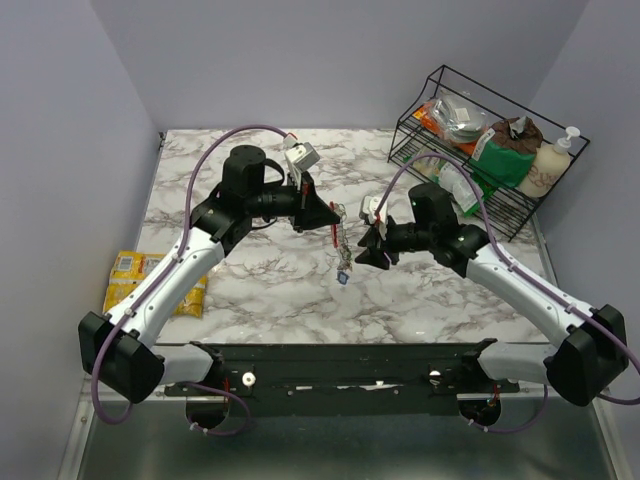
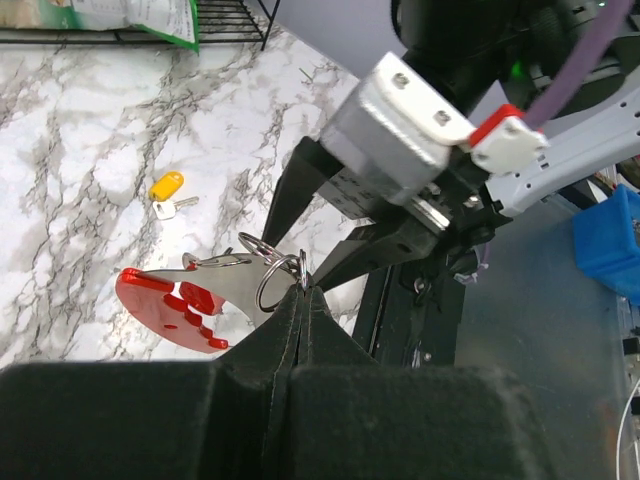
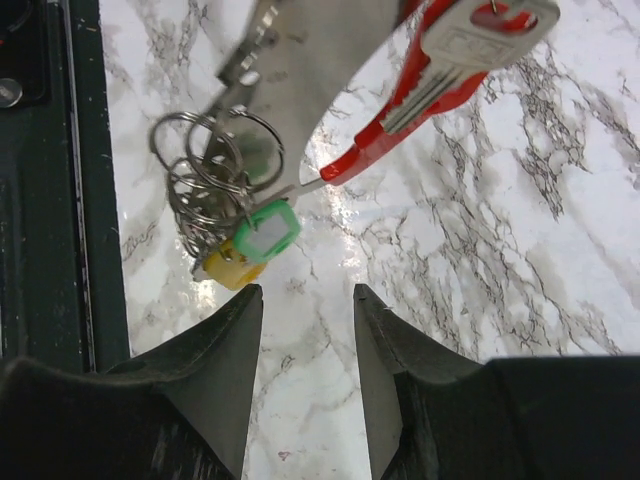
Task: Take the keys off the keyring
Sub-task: Remove the key from the keyring.
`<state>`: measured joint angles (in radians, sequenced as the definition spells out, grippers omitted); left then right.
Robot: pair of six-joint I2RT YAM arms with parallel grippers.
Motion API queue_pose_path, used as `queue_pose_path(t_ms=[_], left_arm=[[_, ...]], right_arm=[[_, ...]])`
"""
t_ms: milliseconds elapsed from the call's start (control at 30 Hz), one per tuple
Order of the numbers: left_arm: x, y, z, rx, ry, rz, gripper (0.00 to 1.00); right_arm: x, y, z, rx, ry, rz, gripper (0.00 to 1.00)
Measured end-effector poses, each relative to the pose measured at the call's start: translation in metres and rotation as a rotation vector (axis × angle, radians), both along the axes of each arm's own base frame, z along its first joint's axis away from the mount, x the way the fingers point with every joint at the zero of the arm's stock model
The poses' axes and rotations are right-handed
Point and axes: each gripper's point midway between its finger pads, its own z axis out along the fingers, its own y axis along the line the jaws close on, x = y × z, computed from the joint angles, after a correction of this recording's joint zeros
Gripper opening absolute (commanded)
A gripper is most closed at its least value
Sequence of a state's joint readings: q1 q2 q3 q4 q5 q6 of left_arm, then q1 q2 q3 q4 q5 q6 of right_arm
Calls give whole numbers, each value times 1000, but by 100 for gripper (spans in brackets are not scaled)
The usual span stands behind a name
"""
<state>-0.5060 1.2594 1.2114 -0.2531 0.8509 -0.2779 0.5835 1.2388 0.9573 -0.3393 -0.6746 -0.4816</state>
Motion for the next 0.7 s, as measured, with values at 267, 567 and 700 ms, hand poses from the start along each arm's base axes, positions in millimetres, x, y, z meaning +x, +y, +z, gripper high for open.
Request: queue_pose_path(t_ms=[267,567,700], left_arm=[[10,-5,-18,22,76,21,0],[13,-7,-19,18,99,27,0],[14,-7,-19,15,101,29,0]], right_arm=[[-6,3,4,23,19,19,50],[-5,10,-1,19,31,21,49],[-2,13,-5,8,29,8,46]])
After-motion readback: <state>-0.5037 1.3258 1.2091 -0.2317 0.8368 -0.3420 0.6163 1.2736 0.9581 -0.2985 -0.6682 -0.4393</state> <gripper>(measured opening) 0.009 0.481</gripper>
